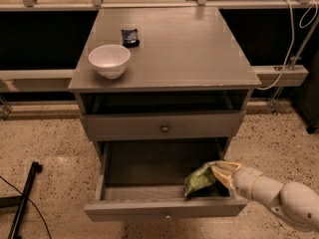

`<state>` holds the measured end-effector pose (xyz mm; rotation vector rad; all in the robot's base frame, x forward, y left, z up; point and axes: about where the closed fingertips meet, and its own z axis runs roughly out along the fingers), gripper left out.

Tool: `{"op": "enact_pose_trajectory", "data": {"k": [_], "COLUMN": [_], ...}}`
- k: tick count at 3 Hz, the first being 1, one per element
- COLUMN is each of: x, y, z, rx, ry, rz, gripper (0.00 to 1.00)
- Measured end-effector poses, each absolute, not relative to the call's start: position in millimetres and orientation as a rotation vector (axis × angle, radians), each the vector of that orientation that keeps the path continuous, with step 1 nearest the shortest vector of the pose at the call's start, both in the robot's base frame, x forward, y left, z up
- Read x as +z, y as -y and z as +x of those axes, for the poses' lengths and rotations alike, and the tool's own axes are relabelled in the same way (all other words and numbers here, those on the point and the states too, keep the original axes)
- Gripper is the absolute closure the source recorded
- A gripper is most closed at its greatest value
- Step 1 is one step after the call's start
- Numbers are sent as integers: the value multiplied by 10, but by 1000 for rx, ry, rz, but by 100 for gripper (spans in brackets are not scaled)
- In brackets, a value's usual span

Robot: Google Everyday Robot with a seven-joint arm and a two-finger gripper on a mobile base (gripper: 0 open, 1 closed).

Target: Place green jalapeno chip bag into middle drawer

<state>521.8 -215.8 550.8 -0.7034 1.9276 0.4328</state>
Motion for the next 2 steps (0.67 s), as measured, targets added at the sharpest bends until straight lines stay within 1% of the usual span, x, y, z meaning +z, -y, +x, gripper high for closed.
{"op": "enact_pose_trajectory", "data": {"k": [1, 2], "x": [5508, 5508], "y": [2158, 2158], "z": [5218, 5218], "rx": [433, 433], "ry": [-1928, -1928], "rz": [-703, -703], "gripper": [0, 0]}}
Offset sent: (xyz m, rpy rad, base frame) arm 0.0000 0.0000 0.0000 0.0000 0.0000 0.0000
